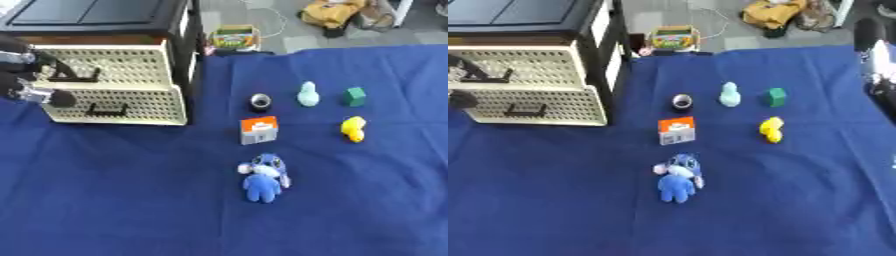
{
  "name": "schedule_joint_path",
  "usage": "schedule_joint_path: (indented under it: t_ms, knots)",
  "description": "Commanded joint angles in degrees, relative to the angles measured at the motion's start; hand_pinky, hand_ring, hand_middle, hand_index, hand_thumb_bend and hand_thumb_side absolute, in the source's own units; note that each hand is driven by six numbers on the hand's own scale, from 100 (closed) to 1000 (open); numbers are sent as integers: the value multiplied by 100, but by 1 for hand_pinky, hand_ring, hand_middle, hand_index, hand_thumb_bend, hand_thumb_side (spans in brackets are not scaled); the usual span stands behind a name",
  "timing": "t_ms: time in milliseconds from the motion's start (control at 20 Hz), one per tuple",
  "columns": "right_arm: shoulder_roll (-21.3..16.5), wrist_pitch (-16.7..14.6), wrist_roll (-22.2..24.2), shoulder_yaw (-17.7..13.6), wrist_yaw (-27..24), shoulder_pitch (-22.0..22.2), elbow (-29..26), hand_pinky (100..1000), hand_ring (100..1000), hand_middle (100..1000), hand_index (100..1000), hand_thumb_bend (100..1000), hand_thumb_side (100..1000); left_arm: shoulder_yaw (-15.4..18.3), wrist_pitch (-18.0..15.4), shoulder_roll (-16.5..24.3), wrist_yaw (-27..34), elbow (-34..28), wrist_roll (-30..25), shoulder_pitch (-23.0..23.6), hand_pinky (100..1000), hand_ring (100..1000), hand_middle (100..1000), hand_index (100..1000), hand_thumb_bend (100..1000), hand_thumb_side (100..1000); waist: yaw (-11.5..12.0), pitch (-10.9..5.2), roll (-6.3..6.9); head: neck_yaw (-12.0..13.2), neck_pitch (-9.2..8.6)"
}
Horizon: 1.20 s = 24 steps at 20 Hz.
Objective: Pick up objects from table and place into drawer.
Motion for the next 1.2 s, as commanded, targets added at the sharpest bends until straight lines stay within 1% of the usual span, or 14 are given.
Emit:
schedule_joint_path:
  t_ms: [50,300,800,1000,1200]
  knots:
    - [-77,-9,2,-33,-8,-61,-95,619,579,452,732,448,775,145,61,112,-45,-76,3,-135,100,100,100,935,576,1000,1,-86,-20,21,-65]
    - [-65,-9,8,-31,-12,-60,-95,620,579,452,732,448,774,97,89,86,-83,-53,3,-155,100,100,100,931,580,1000,1,-90,-18,42,-73]
    - [-50,12,-11,-52,-13,-39,-95,620,581,451,733,448,771,-66,6,-8,-89,-10,3,-203,100,100,100,916,572,1000,-26,-89,-11,53,-79]
    - [-43,15,-18,-57,-14,-37,-95,620,581,451,732,448,770,-146,-48,-38,-138,16,3,-239,100,100,100,913,584,1000,-35,-89,-1,54,-74]
    - [-43,12,-20,-59,-17,-39,-95,620,581,451,732,448,769,-221,-92,-75,-324,179,3,-258,100,100,100,909,609,1000,-45,-90,6,60,-77]
